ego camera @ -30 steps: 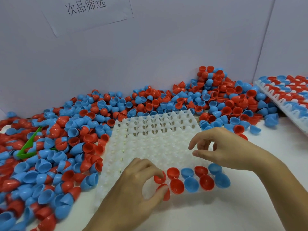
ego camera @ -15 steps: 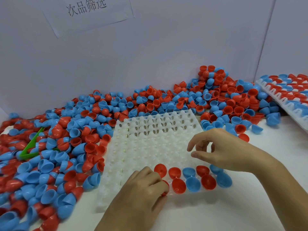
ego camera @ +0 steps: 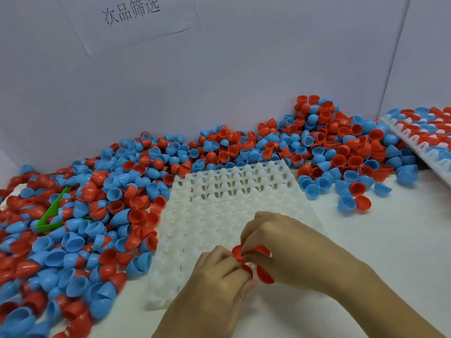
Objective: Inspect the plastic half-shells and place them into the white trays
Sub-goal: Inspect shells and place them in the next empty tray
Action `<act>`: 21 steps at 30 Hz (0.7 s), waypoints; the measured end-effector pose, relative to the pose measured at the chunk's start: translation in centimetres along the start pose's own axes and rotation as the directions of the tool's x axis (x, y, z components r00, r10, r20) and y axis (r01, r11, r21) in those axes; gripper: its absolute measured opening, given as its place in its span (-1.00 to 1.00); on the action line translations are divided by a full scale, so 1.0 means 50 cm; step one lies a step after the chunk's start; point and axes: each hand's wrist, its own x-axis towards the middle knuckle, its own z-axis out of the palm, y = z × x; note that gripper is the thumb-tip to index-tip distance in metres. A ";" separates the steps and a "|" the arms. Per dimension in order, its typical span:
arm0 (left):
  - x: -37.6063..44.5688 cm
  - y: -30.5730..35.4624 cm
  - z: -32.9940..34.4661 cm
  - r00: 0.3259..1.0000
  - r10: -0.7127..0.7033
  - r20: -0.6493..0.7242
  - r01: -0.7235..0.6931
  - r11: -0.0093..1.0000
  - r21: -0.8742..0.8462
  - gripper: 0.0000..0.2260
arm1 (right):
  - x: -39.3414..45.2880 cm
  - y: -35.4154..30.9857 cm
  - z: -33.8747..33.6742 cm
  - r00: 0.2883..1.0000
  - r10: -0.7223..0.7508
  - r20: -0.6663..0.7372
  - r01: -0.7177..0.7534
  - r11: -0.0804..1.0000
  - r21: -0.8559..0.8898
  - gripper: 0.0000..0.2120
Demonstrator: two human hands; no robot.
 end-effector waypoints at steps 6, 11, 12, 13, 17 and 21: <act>-0.011 0.000 0.001 0.971 -0.232 -0.051 0.213 0.946 -0.243 -0.94 | 0.001 -0.005 0.003 0.999 -0.040 0.002 0.040 0.997 -0.073 -0.79; -0.013 0.006 0.000 0.954 -0.298 -0.032 0.277 0.917 -0.287 -0.90 | 0.000 -0.002 0.003 1.000 -0.017 -0.009 0.016 0.998 -0.066 -0.83; -0.013 0.007 -0.001 0.954 -0.296 -0.033 0.274 0.916 -0.292 -0.90 | -0.001 -0.001 0.002 1.000 -0.010 -0.015 0.009 0.998 -0.063 -0.83; -0.012 0.008 -0.002 0.955 -0.293 -0.037 0.270 0.917 -0.295 -0.88 | -0.001 0.000 0.001 1.000 -0.003 -0.023 0.002 0.998 -0.059 -0.83; -0.007 0.004 -0.006 0.958 -0.280 -0.056 0.254 0.924 -0.286 -0.85 | -0.001 0.001 -0.003 0.999 -0.006 -0.050 0.003 0.999 -0.043 -0.81; -0.005 -0.006 -0.011 0.963 -0.256 -0.086 0.226 0.939 -0.259 -0.83 | 0.000 0.005 -0.003 0.998 -0.026 -0.057 0.024 0.999 -0.033 -0.81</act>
